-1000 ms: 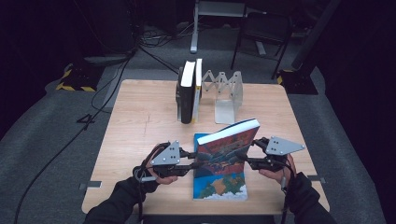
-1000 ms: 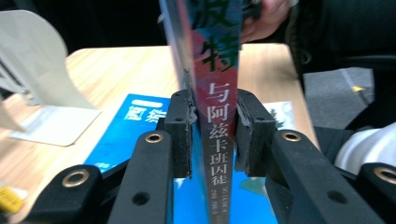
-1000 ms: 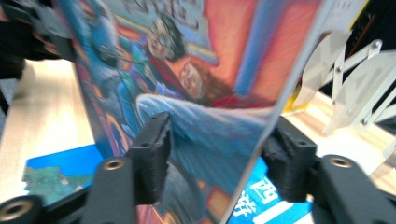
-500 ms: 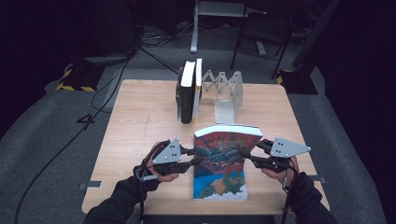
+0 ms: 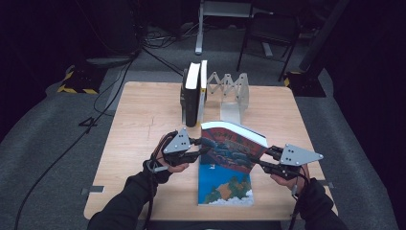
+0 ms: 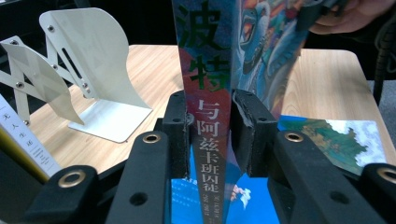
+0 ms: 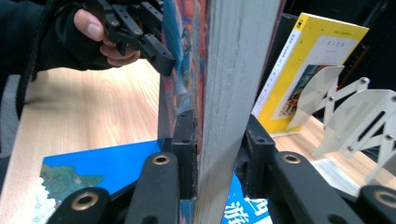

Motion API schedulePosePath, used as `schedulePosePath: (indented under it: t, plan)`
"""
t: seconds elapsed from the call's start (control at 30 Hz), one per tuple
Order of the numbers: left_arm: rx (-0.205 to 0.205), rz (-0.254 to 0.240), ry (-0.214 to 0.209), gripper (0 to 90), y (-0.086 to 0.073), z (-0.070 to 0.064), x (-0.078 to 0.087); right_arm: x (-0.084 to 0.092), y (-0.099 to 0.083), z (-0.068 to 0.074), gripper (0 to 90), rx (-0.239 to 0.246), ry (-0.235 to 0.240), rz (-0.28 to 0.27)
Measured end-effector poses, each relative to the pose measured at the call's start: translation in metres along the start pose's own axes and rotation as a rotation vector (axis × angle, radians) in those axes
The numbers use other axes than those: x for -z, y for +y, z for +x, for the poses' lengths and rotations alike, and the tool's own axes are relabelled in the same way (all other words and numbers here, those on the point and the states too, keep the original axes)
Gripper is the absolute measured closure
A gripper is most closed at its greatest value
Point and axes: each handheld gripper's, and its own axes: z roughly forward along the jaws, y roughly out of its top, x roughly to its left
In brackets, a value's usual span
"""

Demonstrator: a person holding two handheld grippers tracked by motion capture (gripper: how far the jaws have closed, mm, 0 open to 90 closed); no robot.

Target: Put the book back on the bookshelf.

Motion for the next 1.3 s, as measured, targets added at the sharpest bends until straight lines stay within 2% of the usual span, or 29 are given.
schedulePosePath:
  t: [0.13,0.2,0.33,0.4,0.43,0.47,0.57,0.6,0.7,0.77,1.0,1.1,1.2,1.3]
  plan:
    - [0.021,-0.007,-0.017,67.5,0.001,0.007,-0.005,-0.001,-0.001,-0.003,65.2,-0.025,0.006,-0.007]
    - [0.028,-0.01,-0.022,67.4,0.0,0.01,-0.007,-0.003,0.0,-0.004,58.9,-0.036,-0.004,0.003]
    - [0.047,-0.017,-0.031,67.5,0.0,0.012,-0.009,-0.005,-0.001,-0.005,58.6,-0.05,-0.029,0.003]
    - [0.044,-0.021,-0.048,68.8,0.0,0.01,-0.007,-0.006,-0.001,-0.006,60.0,-0.05,-0.071,0.012]
    - [0.044,-0.021,-0.048,69.6,0.0,0.01,-0.007,-0.006,-0.001,-0.006,60.0,-0.05,-0.071,0.012]
    - [0.043,-0.021,-0.053,69.6,0.0,0.007,-0.006,-0.006,-0.001,-0.007,62.9,-0.051,-0.099,0.016]
    - [0.021,-0.012,-0.058,71.7,0.001,0.0,-0.002,-0.007,-0.002,-0.01,63.5,-0.062,-0.111,0.01]
    - [0.005,-0.003,-0.047,72.3,0.003,-0.005,-0.001,-0.008,-0.001,-0.011,62.9,-0.063,-0.117,0.01]
    - [-0.003,0.007,-0.033,73.0,0.004,-0.011,0.001,-0.014,0.002,-0.016,58.3,-0.062,-0.142,0.011]
    - [-0.003,0.008,-0.029,73.1,0.004,-0.012,0.001,-0.015,0.002,-0.018,57.7,-0.065,-0.14,0.009]
    - [0.04,0.009,0.008,72.9,0.005,-0.014,0.003,-0.028,0.009,-0.03,55.9,-0.075,-0.13,0.02]
    - [0.029,0.013,0.018,72.7,0.006,-0.016,0.002,-0.03,0.009,-0.032,53.6,-0.078,-0.143,0.023]
    - [0.036,0.008,0.01,72.6,0.005,-0.015,0.001,-0.029,0.008,-0.032,51.5,-0.085,-0.144,0.023]
    - [0.036,0.0,0.01,72.4,0.005,-0.013,0.0,-0.027,0.006,-0.032,50.8,-0.104,-0.126,0.011]
